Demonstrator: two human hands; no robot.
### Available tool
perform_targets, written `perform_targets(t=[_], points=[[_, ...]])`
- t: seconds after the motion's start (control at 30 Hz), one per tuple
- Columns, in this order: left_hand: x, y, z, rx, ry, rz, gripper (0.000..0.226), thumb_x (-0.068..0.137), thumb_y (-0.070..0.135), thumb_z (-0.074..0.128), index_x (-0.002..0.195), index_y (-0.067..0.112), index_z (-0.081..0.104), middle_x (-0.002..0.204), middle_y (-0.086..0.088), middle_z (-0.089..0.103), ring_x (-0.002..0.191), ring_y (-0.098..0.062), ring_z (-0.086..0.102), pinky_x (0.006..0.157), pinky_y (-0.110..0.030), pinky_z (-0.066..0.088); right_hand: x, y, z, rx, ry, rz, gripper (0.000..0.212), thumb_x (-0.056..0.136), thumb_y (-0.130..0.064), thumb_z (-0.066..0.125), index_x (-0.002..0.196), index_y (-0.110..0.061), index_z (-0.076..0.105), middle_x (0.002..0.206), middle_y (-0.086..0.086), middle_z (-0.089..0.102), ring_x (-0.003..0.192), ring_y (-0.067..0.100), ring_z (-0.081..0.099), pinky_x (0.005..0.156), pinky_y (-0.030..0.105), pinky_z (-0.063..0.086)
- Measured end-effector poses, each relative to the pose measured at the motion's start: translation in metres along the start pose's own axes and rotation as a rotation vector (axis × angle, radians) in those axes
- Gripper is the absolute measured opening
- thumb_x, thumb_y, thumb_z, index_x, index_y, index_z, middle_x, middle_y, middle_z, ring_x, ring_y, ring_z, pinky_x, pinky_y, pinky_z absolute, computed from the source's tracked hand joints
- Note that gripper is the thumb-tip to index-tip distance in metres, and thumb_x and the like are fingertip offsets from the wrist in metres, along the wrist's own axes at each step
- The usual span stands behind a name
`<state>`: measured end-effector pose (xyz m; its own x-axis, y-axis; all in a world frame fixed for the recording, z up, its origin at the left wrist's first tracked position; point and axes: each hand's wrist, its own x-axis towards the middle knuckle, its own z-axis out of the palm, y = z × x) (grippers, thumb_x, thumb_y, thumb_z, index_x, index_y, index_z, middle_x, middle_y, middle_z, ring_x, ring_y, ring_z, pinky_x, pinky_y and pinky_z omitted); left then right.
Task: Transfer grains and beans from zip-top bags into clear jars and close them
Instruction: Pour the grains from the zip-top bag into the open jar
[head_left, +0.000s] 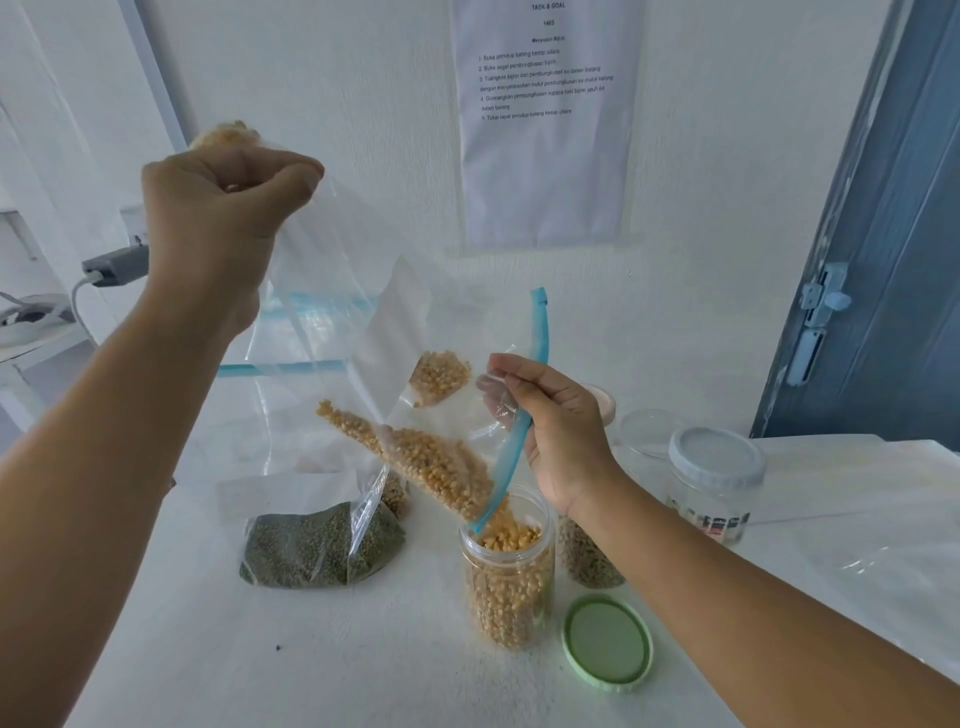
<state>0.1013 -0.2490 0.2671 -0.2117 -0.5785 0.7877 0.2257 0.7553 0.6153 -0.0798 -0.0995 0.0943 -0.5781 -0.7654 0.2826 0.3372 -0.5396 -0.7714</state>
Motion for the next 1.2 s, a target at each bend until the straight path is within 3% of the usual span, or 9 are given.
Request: perform_targets(t=[0.23,0.43,0.53,0.87,0.97,1.13,1.2], points=[[0.009,0.002,0.0,-0.001,0.016,0.016,0.013,0.077,0.019,0.084,0.078,0.032,0.083,0.069,0.018,0.061,0.09,-0.005,0.056,0.081,-0.022,0.044,0.001,-0.001,0.003,-0.004,-0.015,-0.003,0.031,0.102,0.004,0.053,0.098,-0.011,0.08,0.101,0.015,0.077,0.101,0.025,0.074,0.089,0.028,0.059],[0.006,0.0,0.005,0.013,-0.027,0.023,0.022,0.076,0.02,0.083,0.071,0.042,0.083,0.082,-0.006,0.056,0.085,-0.003,0.053,0.079,-0.019,0.042,0.001,-0.001,0.0,-0.005,0.02,0.006,0.031,0.101,0.003,0.055,0.095,-0.012,0.081,0.099,0.013,0.078,0.1,0.025,0.074,0.089,0.028,0.059],[0.006,0.001,0.007,0.007,-0.027,0.029,0.023,0.076,0.02,0.083,0.071,0.042,0.082,0.087,-0.009,0.055,0.084,-0.001,0.053,0.079,-0.018,0.042,0.001,0.001,0.0,-0.01,0.018,0.004,0.031,0.101,0.002,0.056,0.094,-0.014,0.082,0.099,0.013,0.078,0.1,0.025,0.074,0.089,0.027,0.059],[0.005,0.001,0.009,-0.011,-0.009,0.017,0.015,0.076,0.018,0.085,0.076,0.034,0.083,0.07,0.014,0.06,0.088,-0.004,0.056,0.08,-0.02,0.044,0.0,0.002,-0.001,0.0,0.016,0.002,0.031,0.101,0.004,0.055,0.096,-0.011,0.081,0.101,0.013,0.077,0.099,0.024,0.074,0.087,0.027,0.059],[0.004,0.003,0.011,0.02,0.0,0.018,0.012,0.077,0.017,0.084,0.083,0.027,0.082,0.066,0.021,0.064,0.09,-0.002,0.057,0.085,-0.02,0.045,0.001,0.002,-0.002,-0.006,0.018,0.0,0.031,0.101,0.003,0.056,0.095,-0.012,0.082,0.101,0.013,0.077,0.1,0.024,0.074,0.089,0.028,0.059],[-0.001,0.005,0.013,0.061,0.004,0.028,0.019,0.082,0.014,0.081,0.1,0.015,0.08,0.065,0.024,0.065,0.079,0.005,0.056,0.08,-0.016,0.045,0.001,0.004,-0.005,-0.013,0.021,-0.002,0.029,0.101,0.002,0.056,0.097,-0.011,0.081,0.102,0.014,0.077,0.103,0.027,0.073,0.091,0.029,0.058],[-0.002,0.006,0.013,0.073,0.006,0.032,0.023,0.084,0.012,0.08,0.107,0.011,0.077,0.065,0.026,0.068,0.078,0.008,0.06,0.087,-0.018,0.048,0.002,0.004,-0.005,-0.016,0.026,-0.001,0.029,0.101,0.003,0.056,0.097,-0.011,0.081,0.102,0.015,0.077,0.104,0.028,0.073,0.091,0.03,0.058]])
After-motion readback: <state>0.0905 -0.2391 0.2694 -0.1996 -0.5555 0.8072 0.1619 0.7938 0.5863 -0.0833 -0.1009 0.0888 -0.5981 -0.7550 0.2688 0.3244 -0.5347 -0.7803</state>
